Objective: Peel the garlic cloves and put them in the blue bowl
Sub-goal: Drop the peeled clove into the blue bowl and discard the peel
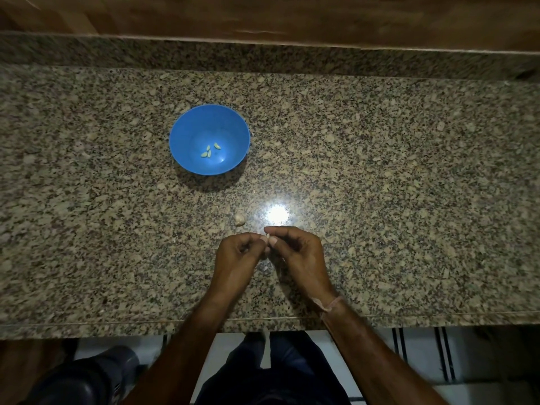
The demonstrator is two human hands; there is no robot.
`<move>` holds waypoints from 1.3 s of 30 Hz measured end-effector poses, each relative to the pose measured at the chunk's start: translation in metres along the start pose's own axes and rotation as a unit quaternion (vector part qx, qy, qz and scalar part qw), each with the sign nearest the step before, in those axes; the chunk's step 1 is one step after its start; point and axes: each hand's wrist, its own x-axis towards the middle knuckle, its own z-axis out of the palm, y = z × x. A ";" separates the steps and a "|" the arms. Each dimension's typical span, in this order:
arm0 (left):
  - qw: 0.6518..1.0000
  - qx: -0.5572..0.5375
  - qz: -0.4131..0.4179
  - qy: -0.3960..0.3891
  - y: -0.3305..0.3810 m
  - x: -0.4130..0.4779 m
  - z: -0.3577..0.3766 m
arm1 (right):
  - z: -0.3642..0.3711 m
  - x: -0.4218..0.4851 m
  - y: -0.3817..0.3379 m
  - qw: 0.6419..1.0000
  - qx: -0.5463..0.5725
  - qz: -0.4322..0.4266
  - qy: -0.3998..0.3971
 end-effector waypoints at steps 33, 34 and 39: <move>0.999 -0.027 -0.029 0.015 0.004 -0.001 0.001 | -0.003 -0.003 0.004 0.996 -0.077 -0.049 0.011; 0.999 -0.040 -0.034 0.009 0.003 -0.001 0.001 | -0.003 -0.004 0.003 0.997 -0.065 -0.042 0.015; 0.997 -0.055 -0.045 -0.010 -0.001 -0.003 0.000 | -0.001 -0.004 0.005 0.999 -0.035 -0.026 0.022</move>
